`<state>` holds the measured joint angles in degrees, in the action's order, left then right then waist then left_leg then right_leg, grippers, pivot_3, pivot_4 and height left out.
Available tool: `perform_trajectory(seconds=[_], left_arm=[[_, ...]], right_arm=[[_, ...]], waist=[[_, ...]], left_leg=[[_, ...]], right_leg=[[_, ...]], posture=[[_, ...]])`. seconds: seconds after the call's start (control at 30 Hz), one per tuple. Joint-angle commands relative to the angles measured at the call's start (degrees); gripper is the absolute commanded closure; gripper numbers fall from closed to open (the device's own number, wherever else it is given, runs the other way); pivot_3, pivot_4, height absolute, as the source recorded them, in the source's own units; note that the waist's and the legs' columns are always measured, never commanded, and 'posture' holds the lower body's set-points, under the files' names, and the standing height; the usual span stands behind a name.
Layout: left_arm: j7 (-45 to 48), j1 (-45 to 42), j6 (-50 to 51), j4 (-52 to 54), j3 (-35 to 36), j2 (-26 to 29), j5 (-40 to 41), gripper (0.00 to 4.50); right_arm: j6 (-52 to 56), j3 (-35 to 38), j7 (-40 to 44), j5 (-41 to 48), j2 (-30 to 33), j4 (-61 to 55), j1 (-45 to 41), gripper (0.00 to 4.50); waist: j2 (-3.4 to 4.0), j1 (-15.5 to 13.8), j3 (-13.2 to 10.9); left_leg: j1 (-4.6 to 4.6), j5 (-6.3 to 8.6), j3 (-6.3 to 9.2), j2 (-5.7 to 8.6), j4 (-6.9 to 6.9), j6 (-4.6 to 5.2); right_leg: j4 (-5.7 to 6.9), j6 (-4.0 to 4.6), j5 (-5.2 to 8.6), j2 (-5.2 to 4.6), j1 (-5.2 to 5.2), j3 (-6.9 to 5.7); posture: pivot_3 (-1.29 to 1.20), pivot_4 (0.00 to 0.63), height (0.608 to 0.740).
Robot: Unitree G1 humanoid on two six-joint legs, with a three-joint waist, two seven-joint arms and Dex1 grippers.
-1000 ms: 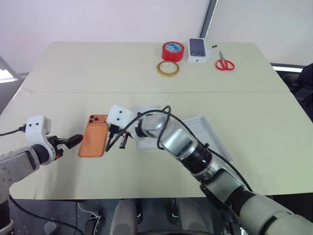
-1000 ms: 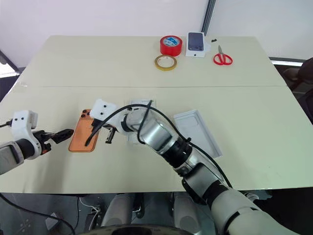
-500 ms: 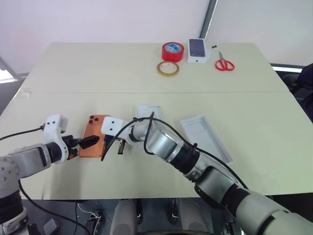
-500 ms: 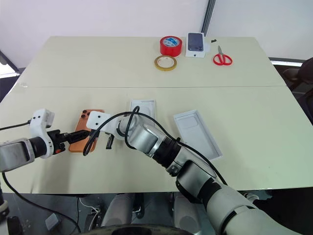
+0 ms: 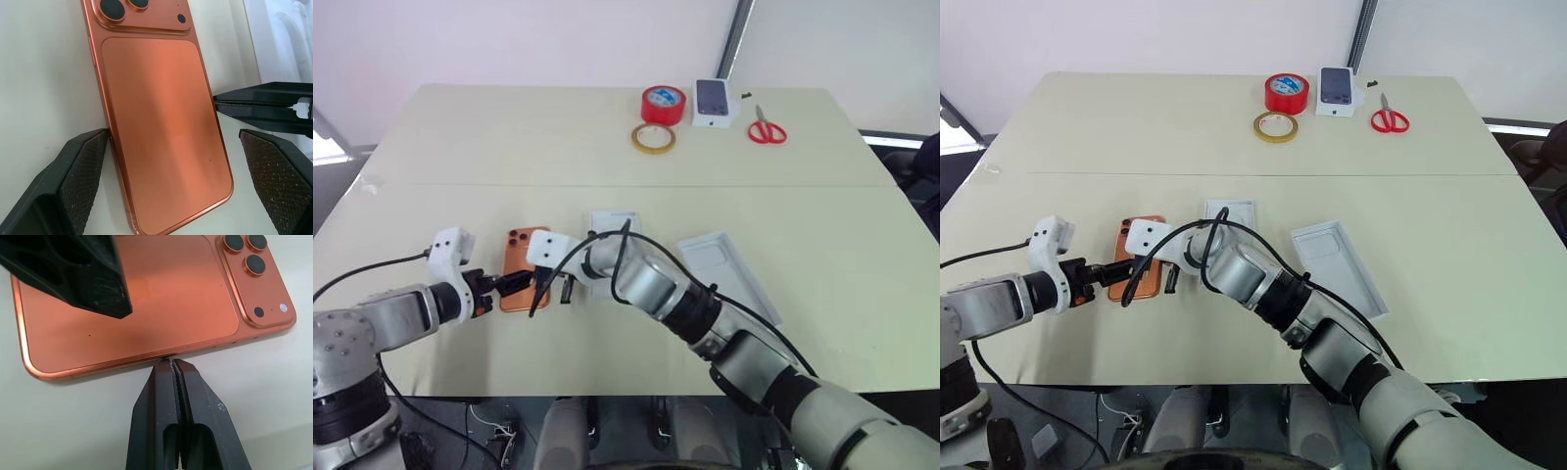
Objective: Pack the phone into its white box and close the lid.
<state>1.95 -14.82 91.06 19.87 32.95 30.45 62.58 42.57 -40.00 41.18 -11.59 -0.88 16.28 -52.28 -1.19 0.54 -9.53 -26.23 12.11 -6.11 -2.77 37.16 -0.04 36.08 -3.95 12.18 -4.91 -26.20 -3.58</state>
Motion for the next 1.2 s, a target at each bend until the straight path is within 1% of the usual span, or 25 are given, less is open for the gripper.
perform_trajectory(seconds=[0.03,0.2,0.47,0.63,0.83,1.0,1.13,1.2], left_arm=[[1.21,-1.51,1.44,0.62,-2.05,-2.76,4.87,0.0],[-0.38,-3.39,1.44,-1.73,0.94,-4.42,6.58,0.0],[-3.26,-4.43,1.44,-2.59,1.0,-5.24,9.73,0.0],[-5.71,-5.09,1.34,-3.96,2.41,-5.8,13.1,0.0],[-8.91,-5.06,-0.21,-4.78,1.71,-4.67,15.49,0.0],[-11.87,-4.66,-2.97,-7.79,4.3,-2.46,16.15,0.0],[-14.93,-3.95,-5.76,-10.11,4.95,-1.43,19.7,0.0],[-16.15,-3.0,-6.53,-10.27,3.79,-1.13,21.6,0.0]], right_arm=[[-0.89,-0.29,0.5,-0.04,-0.67,-2.34,0.52,4.44],[-0.81,-0.37,0.79,-0.61,-0.22,-3.37,1.5,4.44],[-0.8,-0.2,1.09,-1.28,-0.53,-3.6,1.91,4.44],[-0.77,-0.39,1.23,-1.53,-0.53,-4.04,2.44,4.44],[-0.87,-0.4,1.37,-1.82,-0.6,-4.1,2.53,4.44],[-0.8,-0.47,1.38,-1.95,-0.42,-4.31,2.61,4.44],[-0.94,-0.58,1.42,-2.0,-0.32,-4.4,2.61,4.44],[-1.04,-0.66,1.44,-2.0,-0.33,-4.39,2.61,4.44]], waist=[[0.0,0.0,0.0],[-0.02,-0.01,0.01],[-0.02,0.01,0.01],[-0.15,0.75,0.05],[-0.16,0.65,0.05],[-0.16,0.65,0.05],[-0.16,0.62,0.05],[-0.16,0.62,0.05]], left_leg=[[0.0,-0.01,0.01,0.0,0.01,0.02],[0.0,-0.08,0.04,0.02,0.02,0.13],[0.01,-0.09,0.09,0.02,0.05,0.15],[0.0,-0.1,0.11,-0.07,0.05,0.14],[0.0,-0.16,0.13,-0.09,0.0,0.06],[0.0,-0.15,0.13,-0.1,0.0,0.05],[0.0,-0.15,0.13,-0.15,-0.01,0.05],[0.0,-0.15,0.13,-0.16,-0.01,0.05]], right_leg=[[0.0,0.0,0.0,0.0,0.01,0.0],[0.0,-0.01,0.0,0.0,0.05,-0.03],[0.01,-0.01,0.0,0.0,0.09,-0.06],[0.02,-0.03,-0.01,0.11,0.06,-0.06],[0.06,-0.11,-0.06,0.27,-0.02,-0.05],[0.06,-0.03,-0.02,0.26,-0.03,-0.05],[0.06,-0.02,-0.01,0.23,-0.03,-0.05],[0.06,-0.02,-0.01,0.22,-0.03,-0.05]], posture=[[0.0,0.15,0.74],[0.0,0.15,0.74],[0.0,0.15,0.74],[0.0,0.15,0.74],[0.0,0.15,0.74],[0.0,0.15,0.74],[0.0,0.15,0.74],[0.0,0.15,0.74]])
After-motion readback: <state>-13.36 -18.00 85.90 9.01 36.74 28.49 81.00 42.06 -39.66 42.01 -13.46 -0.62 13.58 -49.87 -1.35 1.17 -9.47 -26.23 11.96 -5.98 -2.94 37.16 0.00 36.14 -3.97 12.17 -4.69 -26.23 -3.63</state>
